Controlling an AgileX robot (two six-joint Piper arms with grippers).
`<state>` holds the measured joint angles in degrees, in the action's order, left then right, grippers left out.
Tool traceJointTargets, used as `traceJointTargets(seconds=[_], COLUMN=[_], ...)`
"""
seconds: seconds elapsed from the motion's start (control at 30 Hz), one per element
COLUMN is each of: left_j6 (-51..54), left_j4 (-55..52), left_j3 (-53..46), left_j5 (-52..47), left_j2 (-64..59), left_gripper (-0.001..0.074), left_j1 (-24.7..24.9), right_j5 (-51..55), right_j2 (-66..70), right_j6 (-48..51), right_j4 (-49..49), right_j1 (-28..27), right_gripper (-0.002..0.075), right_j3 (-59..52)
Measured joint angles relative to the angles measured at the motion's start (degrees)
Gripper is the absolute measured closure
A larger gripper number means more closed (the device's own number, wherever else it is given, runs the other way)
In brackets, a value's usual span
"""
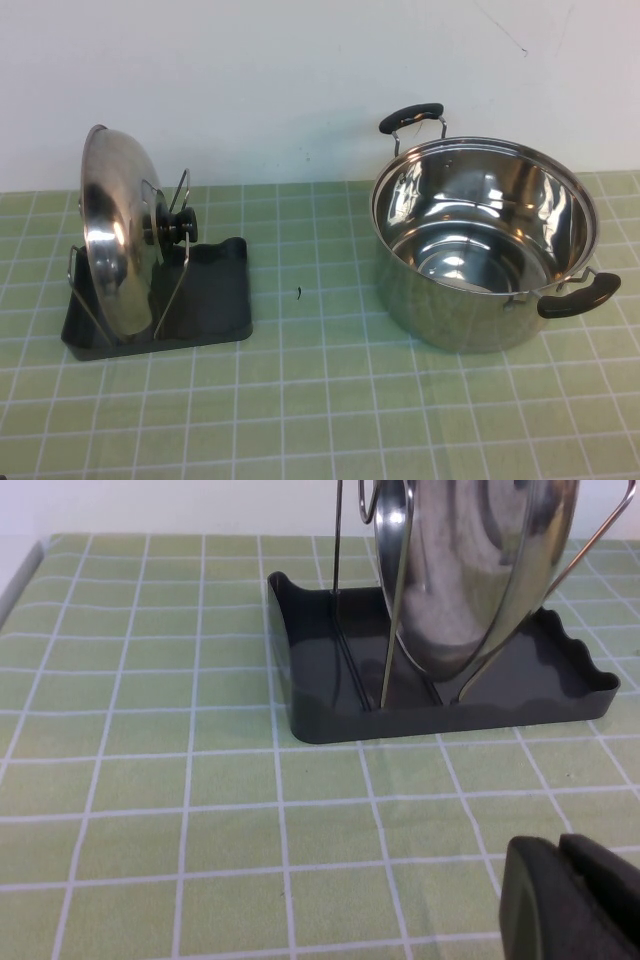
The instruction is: Put pot lid on rack
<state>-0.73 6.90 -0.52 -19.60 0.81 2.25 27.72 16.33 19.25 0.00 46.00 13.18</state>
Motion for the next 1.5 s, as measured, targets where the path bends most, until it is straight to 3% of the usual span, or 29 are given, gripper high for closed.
traceJointTargets(seconds=[1.13, 1.33, 1.5], left_j6=[0.00, 0.00, 0.00], left_j4=[0.02, -0.02, -0.02], left_j3=[0.00, 0.00, 0.00], left_j5=[0.12, 0.12, 0.12], left_j2=[0.00, 0.00, 0.00], left_gripper=[0.0737, 0.0737, 0.0736], left_j1=[0.00, 0.00, 0.00], right_j5=[-3.23, -18.35, -32.43], right_j2=[-0.54, -3.89, -9.04], right_j6=[-0.10, -0.10, -0.10], right_j4=[-0.48, -0.48, -0.48], right_j1=[-0.13, -8.81, -22.29], right_gripper=[0.0727, 0.0727, 0.0727], right_j3=[-0.05, -4.89, -12.05])
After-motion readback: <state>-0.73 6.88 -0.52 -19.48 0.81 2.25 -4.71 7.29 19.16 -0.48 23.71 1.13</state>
